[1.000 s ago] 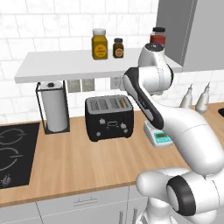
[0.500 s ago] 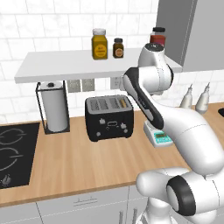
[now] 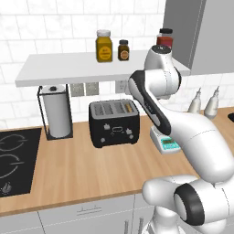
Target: Start the toaster. Once the lever pops up, take the bread to the plate on the dining counter.
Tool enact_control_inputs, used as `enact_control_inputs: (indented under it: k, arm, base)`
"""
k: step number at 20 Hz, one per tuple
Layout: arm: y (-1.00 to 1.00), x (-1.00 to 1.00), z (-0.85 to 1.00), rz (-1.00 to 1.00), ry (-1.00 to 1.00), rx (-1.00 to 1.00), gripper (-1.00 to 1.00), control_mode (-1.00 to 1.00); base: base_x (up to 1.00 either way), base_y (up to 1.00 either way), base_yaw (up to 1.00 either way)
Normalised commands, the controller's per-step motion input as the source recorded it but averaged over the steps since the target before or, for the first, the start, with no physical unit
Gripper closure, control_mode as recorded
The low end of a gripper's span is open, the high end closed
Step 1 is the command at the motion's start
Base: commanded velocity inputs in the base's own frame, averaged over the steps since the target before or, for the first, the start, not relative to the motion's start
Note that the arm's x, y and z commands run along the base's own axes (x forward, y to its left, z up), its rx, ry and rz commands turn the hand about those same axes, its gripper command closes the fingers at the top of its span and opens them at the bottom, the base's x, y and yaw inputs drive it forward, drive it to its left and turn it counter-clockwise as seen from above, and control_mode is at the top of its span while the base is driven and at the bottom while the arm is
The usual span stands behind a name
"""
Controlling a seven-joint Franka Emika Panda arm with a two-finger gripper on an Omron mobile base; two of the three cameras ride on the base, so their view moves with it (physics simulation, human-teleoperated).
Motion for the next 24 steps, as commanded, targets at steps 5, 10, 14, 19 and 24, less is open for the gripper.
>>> enact_control_inputs:
  k: [5,10,14,19,24]
  arm:
    - [0.00,0.00,0.00,0.00,0.00,0.00,-1.00,-1.00]
    - [0.00,0.00,0.00,0.00,0.00,0.00,-1.00,-1.00]
    - [0.00,0.00,0.00,0.00,0.00,0.00,-1.00,-1.00]
    - [0.00,0.00,0.00,0.00,0.00,0.00,-1.00,-1.00]
    - [0.00,0.00,0.00,0.00,0.00,0.00,-1.00,-1.00]
  base:
    - [0.00,0.00,0.00]
    - [0.00,0.00,0.00]
    - [0.00,0.00,0.00]
    - [0.00,0.00,0.00]
    - [0.00,0.00,0.00]
